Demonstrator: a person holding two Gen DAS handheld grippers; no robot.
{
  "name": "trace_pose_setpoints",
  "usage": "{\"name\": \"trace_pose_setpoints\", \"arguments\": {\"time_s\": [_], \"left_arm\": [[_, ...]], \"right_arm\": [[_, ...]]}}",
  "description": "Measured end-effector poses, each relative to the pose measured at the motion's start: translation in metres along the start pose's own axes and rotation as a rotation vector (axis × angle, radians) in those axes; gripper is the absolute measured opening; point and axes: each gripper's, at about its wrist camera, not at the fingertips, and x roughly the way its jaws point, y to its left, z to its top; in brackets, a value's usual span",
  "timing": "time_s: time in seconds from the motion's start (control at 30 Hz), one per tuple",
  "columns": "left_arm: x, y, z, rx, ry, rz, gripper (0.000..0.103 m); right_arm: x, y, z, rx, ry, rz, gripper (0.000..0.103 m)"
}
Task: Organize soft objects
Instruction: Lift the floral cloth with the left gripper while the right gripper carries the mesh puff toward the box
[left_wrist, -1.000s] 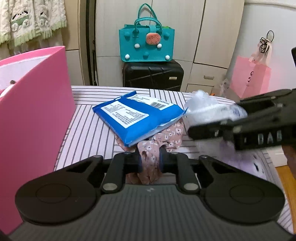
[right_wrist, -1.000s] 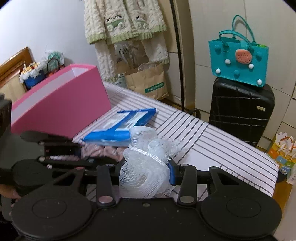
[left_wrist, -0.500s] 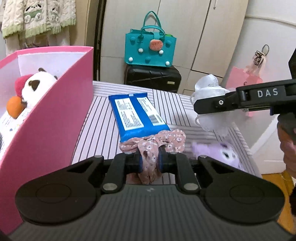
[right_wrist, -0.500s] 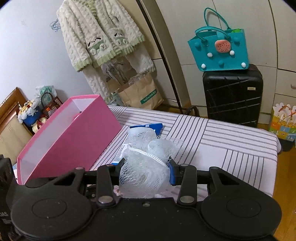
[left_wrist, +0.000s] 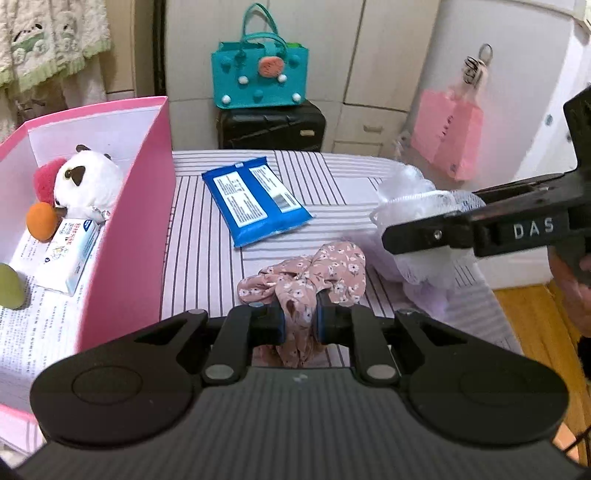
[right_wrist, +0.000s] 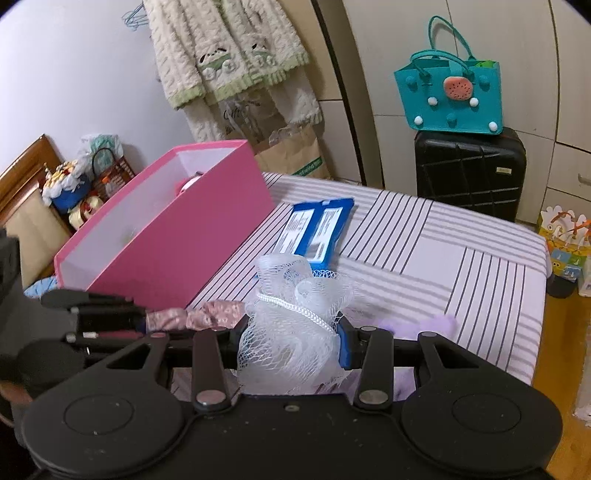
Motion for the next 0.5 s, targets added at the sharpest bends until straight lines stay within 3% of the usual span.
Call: {"name": "trace_pose_setpoints", "arguments": {"time_s": [0.2,0.5], "left_arm": [[-0.023,0.007,0.004,-0.007,0.078,-0.092,0.014],[-0.067,0.021,0.011,0.024,0.120,-0.148,0.014]], "right_arm": [[-0.015,0.013,-0.015,0.008,0.035,0.018,0.048],[-0.034,0.036,-0.030,0.016,0.079,0.007,0.049]]}}
